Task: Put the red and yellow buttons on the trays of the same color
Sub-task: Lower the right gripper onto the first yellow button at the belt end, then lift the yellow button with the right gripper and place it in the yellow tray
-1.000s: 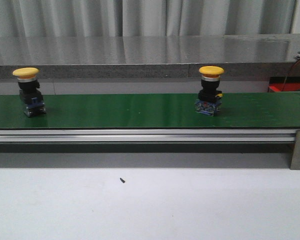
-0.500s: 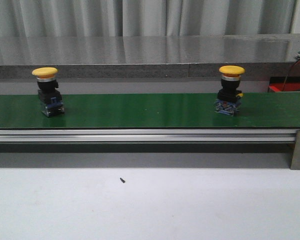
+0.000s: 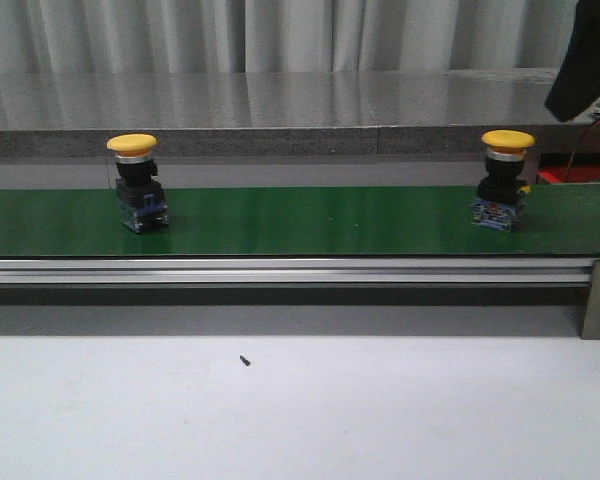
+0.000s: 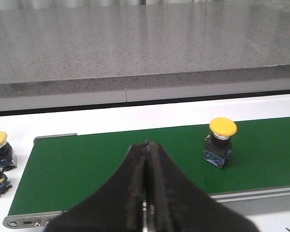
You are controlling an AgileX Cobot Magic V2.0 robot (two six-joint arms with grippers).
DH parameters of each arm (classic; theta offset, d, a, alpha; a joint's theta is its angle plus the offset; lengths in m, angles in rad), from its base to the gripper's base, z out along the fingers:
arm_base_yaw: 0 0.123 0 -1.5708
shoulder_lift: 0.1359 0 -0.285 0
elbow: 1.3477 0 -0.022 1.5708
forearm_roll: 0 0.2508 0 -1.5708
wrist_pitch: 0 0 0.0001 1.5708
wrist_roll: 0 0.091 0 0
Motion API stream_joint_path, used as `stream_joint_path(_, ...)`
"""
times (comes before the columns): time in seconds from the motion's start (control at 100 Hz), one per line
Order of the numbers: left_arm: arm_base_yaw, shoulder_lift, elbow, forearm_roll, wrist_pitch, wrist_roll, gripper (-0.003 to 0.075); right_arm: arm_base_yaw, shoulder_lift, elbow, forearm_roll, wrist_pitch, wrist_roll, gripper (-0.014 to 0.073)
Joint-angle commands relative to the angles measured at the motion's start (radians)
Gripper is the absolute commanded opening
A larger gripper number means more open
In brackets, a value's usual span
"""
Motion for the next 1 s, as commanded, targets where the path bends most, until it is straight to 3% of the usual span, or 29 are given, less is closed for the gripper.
stream_joint_path(0.0,-0.008,0.002,-0.028,-0.015,-0.081,0.0,-0.002,0.016,0.019,-0.076,0.005,-0.035,-0.015,0.0512)
stream_joint_path(0.37,-0.008,0.002,-0.028,-0.015,-0.081,0.0,-0.002,0.034,0.155,-0.147,-0.05,-0.04,-0.015,0.051)
stream_joint_path(0.61,-0.008,0.002,-0.028,-0.015,-0.081,0.0,-0.002,0.033,0.175,-0.148,-0.089,-0.025,-0.014,0.0275)
stream_joint_path(0.99,-0.008,0.002,-0.028,-0.015,-0.081,0.0,-0.002,-0.019,0.066,-0.146,-0.105,0.072,0.024,0.0269)
